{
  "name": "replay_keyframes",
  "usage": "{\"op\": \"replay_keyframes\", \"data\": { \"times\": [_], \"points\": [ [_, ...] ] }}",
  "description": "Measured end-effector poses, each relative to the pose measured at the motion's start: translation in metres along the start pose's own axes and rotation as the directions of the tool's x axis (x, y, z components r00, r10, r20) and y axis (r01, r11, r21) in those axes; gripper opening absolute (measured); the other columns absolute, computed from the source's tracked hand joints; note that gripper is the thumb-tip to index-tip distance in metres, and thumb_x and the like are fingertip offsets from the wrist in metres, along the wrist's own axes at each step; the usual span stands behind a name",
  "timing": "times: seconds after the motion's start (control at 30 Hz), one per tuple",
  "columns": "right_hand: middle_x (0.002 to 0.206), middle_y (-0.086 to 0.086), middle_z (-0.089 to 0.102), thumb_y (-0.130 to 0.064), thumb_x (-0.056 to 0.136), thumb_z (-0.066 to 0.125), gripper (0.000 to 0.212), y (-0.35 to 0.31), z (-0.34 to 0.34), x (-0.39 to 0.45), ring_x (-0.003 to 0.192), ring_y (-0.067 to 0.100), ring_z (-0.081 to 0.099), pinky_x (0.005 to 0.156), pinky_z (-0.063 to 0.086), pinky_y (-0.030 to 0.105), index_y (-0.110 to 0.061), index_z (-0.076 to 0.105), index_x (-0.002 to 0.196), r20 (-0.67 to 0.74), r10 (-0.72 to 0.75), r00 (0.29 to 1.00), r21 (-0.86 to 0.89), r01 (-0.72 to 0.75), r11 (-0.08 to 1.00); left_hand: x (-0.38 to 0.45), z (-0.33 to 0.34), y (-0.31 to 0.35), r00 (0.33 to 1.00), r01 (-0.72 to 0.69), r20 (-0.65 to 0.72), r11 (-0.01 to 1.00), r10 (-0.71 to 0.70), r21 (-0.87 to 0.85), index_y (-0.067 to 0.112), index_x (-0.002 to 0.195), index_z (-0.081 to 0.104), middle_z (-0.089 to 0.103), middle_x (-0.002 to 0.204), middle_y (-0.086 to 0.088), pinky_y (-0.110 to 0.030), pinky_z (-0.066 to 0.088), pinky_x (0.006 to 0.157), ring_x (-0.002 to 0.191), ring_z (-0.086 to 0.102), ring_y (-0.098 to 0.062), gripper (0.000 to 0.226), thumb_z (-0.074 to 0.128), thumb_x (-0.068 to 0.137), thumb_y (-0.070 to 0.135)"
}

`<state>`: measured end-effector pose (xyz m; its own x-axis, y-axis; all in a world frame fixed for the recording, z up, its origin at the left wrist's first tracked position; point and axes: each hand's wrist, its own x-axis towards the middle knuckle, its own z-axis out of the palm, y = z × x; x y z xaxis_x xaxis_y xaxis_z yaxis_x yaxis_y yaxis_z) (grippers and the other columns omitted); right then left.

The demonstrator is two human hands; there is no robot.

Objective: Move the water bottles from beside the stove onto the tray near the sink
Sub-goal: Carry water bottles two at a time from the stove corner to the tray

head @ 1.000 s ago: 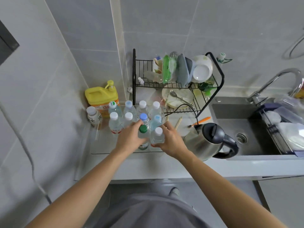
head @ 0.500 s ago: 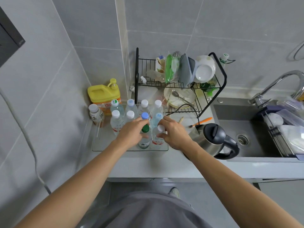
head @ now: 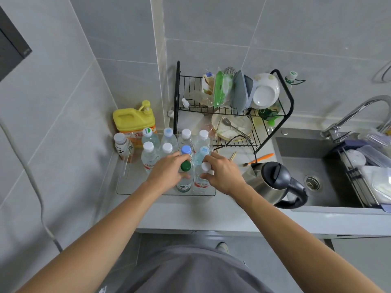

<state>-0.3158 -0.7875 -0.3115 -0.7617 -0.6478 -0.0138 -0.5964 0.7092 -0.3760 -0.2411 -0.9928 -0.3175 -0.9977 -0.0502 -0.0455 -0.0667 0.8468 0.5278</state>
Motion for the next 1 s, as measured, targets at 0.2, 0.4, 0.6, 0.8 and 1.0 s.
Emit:
{"op": "replay_keyframes", "data": {
  "times": [0.2, 0.4, 0.6, 0.8, 1.0],
  "points": [
    [0.105, -0.001, 0.062, -0.036, 0.085, 0.083, 0.039, -0.003, 0.002, -0.002, 0.093, 0.027, 0.063, 0.069, 0.041, 0.032, -0.020, 0.063, 0.114, 0.016, 0.032, 0.999, 0.010, -0.032, 0.999, -0.002, -0.004, 0.001, 1.000, 0.009, 0.019, 1.000, -0.009, 0.025, 0.022, 0.117, 0.063, 0.057, 0.102, 0.009, -0.039, 0.050, 0.070, 0.099, 0.064, -0.026, 0.048, 0.089, 0.080, 0.040],
    [0.126, -0.001, 0.054, -0.049, 0.089, 0.077, 0.062, -0.008, -0.002, -0.016, 0.120, 0.024, 0.053, 0.093, 0.052, 0.041, -0.027, 0.051, 0.141, 0.118, 0.098, 0.988, 0.082, -0.108, 0.991, -0.016, -0.013, 0.013, 0.991, -0.043, -0.117, 0.977, 0.068, 0.210, 0.028, 0.127, 0.057, 0.061, 0.114, 0.007, -0.036, 0.053, 0.060, 0.101, 0.064, -0.025, 0.050, 0.064, 0.090, 0.061],
    [0.128, -0.002, 0.052, -0.060, 0.095, 0.061, 0.061, -0.005, -0.041, -0.049, 0.122, 0.023, 0.049, 0.096, 0.053, 0.045, -0.027, 0.048, 0.145, -0.129, 0.217, 0.968, 0.030, -0.215, 0.976, 0.003, -0.030, 0.056, 0.946, -0.171, -0.228, 0.951, 0.232, 0.258, 0.023, 0.130, 0.063, 0.060, 0.123, 0.002, -0.046, 0.056, 0.084, 0.118, 0.054, -0.026, 0.054, 0.053, 0.091, 0.060],
    [0.146, -0.002, 0.046, -0.066, 0.093, 0.054, 0.066, 0.034, -0.108, -0.125, 0.139, 0.024, 0.038, 0.115, 0.041, 0.046, -0.032, 0.046, 0.149, -0.417, 0.337, 0.844, 0.016, -0.364, 0.931, 0.029, -0.027, 0.160, 0.918, -0.301, -0.160, 0.902, 0.362, 0.311, 0.032, 0.153, 0.047, 0.049, 0.156, -0.001, -0.052, 0.041, 0.115, 0.147, 0.039, -0.028, 0.069, 0.049, 0.093, 0.064],
    [0.169, 0.001, 0.029, -0.069, 0.093, 0.052, 0.073, 0.109, -0.158, -0.266, 0.159, 0.028, 0.017, 0.129, 0.019, 0.049, -0.035, 0.040, 0.156, -0.559, 0.491, 0.668, 0.061, -0.558, 0.828, 0.014, 0.038, 0.315, 0.828, -0.509, -0.103, 0.816, 0.551, 0.275, 0.031, 0.158, 0.044, 0.045, 0.163, -0.001, -0.050, 0.030, 0.125, 0.153, 0.033, -0.026, 0.073, 0.042, 0.093, 0.064]
  ]
}}
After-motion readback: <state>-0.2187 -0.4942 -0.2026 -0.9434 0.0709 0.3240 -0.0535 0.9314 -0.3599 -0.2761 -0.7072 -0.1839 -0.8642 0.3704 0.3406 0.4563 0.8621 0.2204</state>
